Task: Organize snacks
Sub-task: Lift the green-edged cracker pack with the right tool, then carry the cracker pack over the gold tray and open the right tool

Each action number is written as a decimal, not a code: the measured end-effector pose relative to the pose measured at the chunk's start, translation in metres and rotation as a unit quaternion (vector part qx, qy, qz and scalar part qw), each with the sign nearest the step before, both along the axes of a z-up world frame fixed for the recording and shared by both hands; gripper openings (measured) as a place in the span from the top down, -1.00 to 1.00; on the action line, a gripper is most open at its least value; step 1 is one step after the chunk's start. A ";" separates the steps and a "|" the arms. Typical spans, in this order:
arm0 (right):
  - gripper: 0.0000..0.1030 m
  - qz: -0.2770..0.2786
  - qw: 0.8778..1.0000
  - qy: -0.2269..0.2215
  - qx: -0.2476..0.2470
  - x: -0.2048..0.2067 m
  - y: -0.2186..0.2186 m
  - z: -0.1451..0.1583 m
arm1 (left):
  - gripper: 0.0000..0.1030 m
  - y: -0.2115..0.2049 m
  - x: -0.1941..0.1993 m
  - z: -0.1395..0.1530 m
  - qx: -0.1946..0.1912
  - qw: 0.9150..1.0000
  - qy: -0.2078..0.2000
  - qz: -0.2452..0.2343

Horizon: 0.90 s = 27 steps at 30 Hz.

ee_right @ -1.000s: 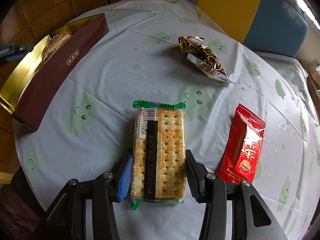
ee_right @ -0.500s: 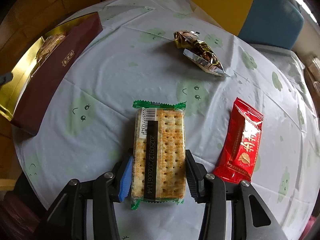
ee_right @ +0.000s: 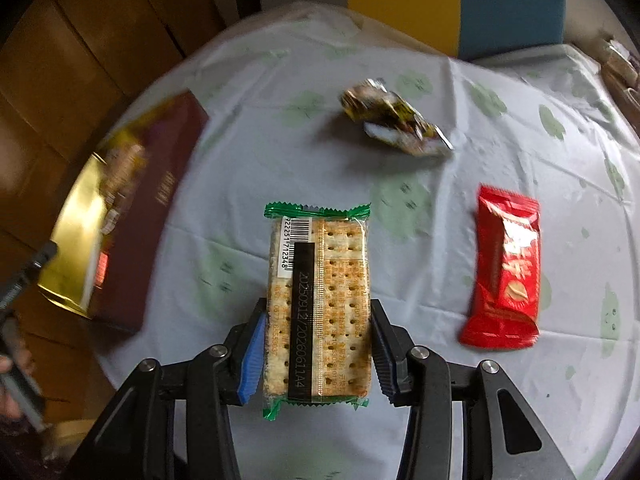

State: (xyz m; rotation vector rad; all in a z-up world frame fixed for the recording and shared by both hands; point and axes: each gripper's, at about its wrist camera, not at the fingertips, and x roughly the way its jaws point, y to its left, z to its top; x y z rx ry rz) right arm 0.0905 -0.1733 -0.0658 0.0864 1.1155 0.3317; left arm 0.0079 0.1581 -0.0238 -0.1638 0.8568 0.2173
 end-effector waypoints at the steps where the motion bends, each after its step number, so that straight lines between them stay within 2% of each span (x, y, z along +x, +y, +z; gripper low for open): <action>1: 0.09 0.003 1.000 -0.008 0.006 0.001 0.004 0.007 | -0.30 0.002 -0.001 0.000 0.000 1.000 0.001 0.003; 7: 0.09 0.035 0.998 -0.033 0.031 -0.001 0.040 0.035 | -0.30 0.011 -0.005 0.001 0.000 1.000 -0.007 0.016; 14: 0.09 0.104 0.992 -0.048 0.057 -0.015 0.106 0.056 | -0.30 0.033 -0.012 0.005 -0.004 0.999 -0.020 0.048; 21: 0.09 0.150 0.986 -0.029 0.070 -0.016 0.164 0.046 | -0.30 0.042 -0.015 0.007 -0.006 0.998 -0.026 0.061; 27: 0.09 0.171 0.982 -0.021 0.075 -0.016 0.195 0.041 | -0.30 0.041 -0.015 0.008 0.000 0.998 -0.028 0.059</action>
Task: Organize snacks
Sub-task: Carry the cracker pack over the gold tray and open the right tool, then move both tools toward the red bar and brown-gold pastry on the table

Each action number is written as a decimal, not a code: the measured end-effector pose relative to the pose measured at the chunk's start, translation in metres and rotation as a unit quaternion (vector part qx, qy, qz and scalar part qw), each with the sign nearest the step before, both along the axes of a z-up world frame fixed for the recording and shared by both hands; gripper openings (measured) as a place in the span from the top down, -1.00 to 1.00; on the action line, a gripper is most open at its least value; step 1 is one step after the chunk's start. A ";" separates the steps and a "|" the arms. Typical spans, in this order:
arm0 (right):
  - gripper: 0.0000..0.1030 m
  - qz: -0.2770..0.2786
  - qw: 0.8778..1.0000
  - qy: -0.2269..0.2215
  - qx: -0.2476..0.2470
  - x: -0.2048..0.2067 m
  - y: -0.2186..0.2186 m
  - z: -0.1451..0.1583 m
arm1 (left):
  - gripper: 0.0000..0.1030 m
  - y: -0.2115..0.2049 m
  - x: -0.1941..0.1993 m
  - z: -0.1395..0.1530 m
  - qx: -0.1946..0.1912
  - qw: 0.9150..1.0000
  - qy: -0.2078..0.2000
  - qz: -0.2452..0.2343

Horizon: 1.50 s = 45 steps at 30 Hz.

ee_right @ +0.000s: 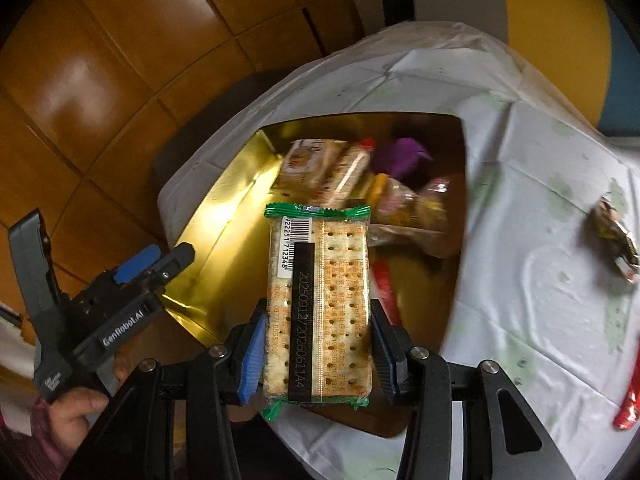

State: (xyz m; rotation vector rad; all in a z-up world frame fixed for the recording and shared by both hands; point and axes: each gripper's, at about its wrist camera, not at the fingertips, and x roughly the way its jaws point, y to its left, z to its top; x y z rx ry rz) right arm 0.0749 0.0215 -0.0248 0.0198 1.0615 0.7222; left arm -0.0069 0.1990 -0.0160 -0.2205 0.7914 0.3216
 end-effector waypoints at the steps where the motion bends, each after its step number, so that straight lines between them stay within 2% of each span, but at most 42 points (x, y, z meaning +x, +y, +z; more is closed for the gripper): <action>1: 0.09 0.003 1.000 0.000 -0.002 0.001 0.007 -0.002 | -0.30 0.000 0.000 0.000 0.000 1.000 0.000 0.001; 9: 0.09 0.024 1.000 -0.008 -0.014 0.003 0.043 -0.006 | -0.30 0.007 -0.005 0.003 0.009 1.000 -0.003 0.019; 15: 0.03 0.029 0.997 0.012 -0.069 0.014 0.073 -0.040 | -0.30 0.011 -0.008 0.000 0.009 1.000 0.005 0.023; 20: -0.06 0.034 0.998 0.019 -0.052 0.012 0.072 -0.044 | -0.30 0.011 -0.007 -0.002 0.006 1.000 0.007 0.024; 27: -0.10 0.019 0.999 0.012 -0.042 0.005 0.050 -0.037 | -0.30 0.003 -0.006 -0.005 0.006 1.000 0.013 0.013; 34: -0.10 -0.004 0.999 -0.031 -0.034 0.000 0.026 -0.014 | -0.30 -0.013 -0.003 0.000 0.012 1.000 0.013 -0.012; 39: -0.28 -0.032 0.997 -0.068 -0.035 -0.002 -0.008 0.006 | -0.30 -0.030 -0.001 0.003 0.020 0.999 0.013 -0.038; 45: -0.45 -0.073 0.989 -0.108 -0.063 -0.001 -0.058 0.023 | -0.30 -0.053 0.003 0.003 0.025 0.997 0.016 -0.071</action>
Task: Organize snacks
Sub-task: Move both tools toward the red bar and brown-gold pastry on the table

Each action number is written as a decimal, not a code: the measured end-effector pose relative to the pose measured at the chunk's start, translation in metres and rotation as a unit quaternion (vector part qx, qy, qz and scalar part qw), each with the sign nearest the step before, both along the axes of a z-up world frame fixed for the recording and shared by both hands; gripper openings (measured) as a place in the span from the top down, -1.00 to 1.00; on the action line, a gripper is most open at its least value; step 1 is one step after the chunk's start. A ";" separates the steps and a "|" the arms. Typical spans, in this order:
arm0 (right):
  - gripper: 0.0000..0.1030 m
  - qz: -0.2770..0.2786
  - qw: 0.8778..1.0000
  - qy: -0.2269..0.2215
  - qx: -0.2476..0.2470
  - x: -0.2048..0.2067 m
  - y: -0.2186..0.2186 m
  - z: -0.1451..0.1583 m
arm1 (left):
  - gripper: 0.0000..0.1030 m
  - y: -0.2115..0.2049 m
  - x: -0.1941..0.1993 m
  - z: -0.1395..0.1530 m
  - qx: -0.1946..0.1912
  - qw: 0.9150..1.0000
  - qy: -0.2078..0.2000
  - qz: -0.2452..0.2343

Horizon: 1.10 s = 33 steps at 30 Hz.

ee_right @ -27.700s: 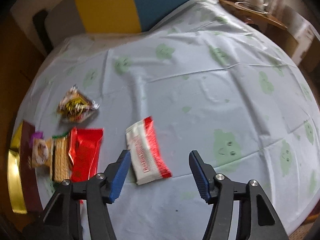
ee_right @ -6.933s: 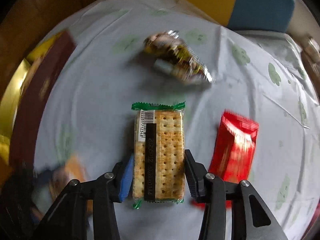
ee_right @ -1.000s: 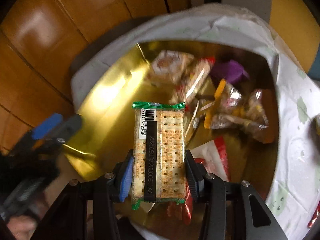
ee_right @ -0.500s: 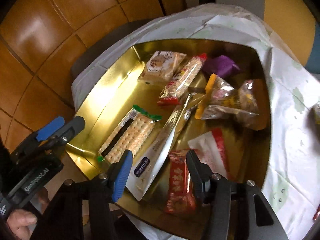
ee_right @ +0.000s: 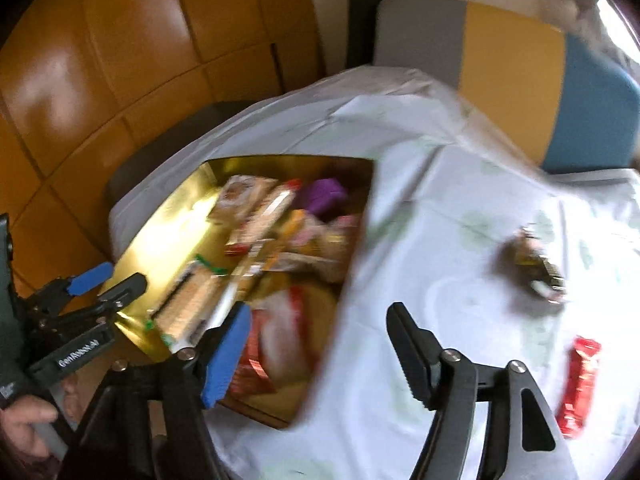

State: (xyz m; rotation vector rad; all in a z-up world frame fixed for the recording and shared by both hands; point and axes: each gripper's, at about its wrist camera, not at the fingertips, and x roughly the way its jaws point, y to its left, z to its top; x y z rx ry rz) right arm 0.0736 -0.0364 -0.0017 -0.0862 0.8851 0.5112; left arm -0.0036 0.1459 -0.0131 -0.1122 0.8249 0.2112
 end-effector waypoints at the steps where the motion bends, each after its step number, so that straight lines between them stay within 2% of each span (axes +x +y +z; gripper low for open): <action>1: -0.45 -0.008 1.000 -0.003 -0.005 0.000 -0.010 0.001 | -0.30 -0.004 0.000 0.000 0.001 1.000 0.001 -0.006; 10: -0.51 -0.074 0.995 -0.002 -0.061 0.008 -0.090 -0.008 | -0.30 -0.028 0.003 0.002 0.011 0.999 0.002 -0.039; 17: -0.67 -0.133 0.988 0.001 -0.085 0.018 -0.159 -0.017 | -0.30 -0.048 0.010 0.005 0.020 0.998 0.004 -0.065; 19: -0.80 -0.151 0.984 -0.003 -0.092 0.021 -0.179 -0.018 | -0.30 -0.055 0.012 0.006 0.025 0.997 0.004 -0.074; 20: -0.94 -0.162 0.982 -0.011 -0.099 0.023 -0.192 -0.019 | -0.30 -0.059 0.012 0.007 0.027 0.997 0.004 -0.078; 21: -1.00 -0.170 0.980 -0.017 -0.103 0.025 -0.202 -0.020 | -0.30 -0.062 0.013 0.008 0.027 0.996 0.004 -0.081; 24: -1.00 -0.215 0.970 -0.020 -0.111 0.030 -0.234 -0.027 | -0.30 -0.076 0.016 0.009 0.031 0.995 0.004 -0.096; 28: -1.00 -0.290 0.951 0.031 -0.102 0.041 -0.269 -0.037 | -0.30 -0.093 0.019 0.010 0.032 0.993 0.003 -0.117; 33: -1.00 -0.323 0.943 0.037 -0.078 0.042 -0.285 -0.032 | -0.30 -0.115 0.021 0.012 0.038 0.989 0.003 -0.145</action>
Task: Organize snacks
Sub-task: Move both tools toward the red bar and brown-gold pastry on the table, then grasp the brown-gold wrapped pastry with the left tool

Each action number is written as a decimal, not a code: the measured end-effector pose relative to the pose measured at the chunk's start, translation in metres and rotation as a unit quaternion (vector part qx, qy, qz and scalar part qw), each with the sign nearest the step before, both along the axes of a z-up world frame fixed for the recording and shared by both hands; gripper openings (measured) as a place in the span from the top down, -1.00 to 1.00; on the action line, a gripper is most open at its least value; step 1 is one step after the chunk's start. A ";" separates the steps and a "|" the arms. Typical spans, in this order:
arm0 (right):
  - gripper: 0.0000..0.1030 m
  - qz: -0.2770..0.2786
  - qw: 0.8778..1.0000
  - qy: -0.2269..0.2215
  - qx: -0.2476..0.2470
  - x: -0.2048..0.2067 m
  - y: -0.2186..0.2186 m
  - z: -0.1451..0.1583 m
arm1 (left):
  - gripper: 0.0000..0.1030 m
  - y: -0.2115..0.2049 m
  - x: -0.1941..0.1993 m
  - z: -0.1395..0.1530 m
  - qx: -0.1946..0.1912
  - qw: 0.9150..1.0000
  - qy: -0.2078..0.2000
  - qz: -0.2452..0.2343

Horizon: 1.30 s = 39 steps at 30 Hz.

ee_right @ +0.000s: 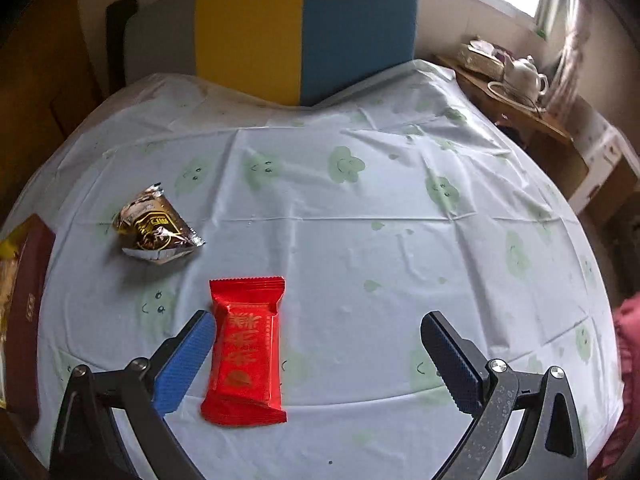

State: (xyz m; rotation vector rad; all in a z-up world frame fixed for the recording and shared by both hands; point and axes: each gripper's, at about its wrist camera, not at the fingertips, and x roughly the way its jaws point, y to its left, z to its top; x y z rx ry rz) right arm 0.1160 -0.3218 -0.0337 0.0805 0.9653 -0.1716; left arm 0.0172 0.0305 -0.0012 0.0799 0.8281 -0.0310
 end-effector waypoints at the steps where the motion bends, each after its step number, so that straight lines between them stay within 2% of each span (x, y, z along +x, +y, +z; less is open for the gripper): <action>1: -1.00 -0.004 1.000 0.001 0.004 -0.002 -0.002 -0.001 | -0.30 -0.004 0.000 0.000 0.002 1.000 0.000 -0.005; 8: -1.00 -0.037 0.999 -0.016 0.034 -0.005 -0.017 0.007 | -0.30 -0.035 0.005 0.001 0.006 0.999 0.008 -0.042; 12: -1.00 -0.054 0.998 -0.010 0.039 -0.005 -0.024 0.007 | -0.30 -0.050 0.009 0.000 0.003 0.998 0.015 -0.065; 20: -1.00 -0.092 0.994 0.038 0.044 -0.004 -0.039 -0.008 | -0.30 -0.091 0.033 -0.002 -0.046 0.990 0.060 -0.118; 24: -1.00 -0.096 0.993 0.040 0.054 -0.006 -0.042 -0.008 | -0.30 -0.113 0.051 -0.001 -0.071 0.985 0.075 -0.136; 32: -1.00 -0.087 0.994 0.029 0.052 -0.007 -0.036 -0.002 | -0.30 -0.141 0.107 -0.022 -0.091 0.981 0.125 -0.117; 36: -1.00 -0.086 0.994 0.024 0.056 -0.007 -0.036 0.001 | -0.30 -0.150 0.144 -0.032 -0.146 0.973 0.154 -0.094; 39: -1.00 -0.082 0.994 0.022 0.065 -0.007 -0.036 0.002 | -0.49 -0.157 0.172 -0.041 -0.168 0.970 0.167 -0.062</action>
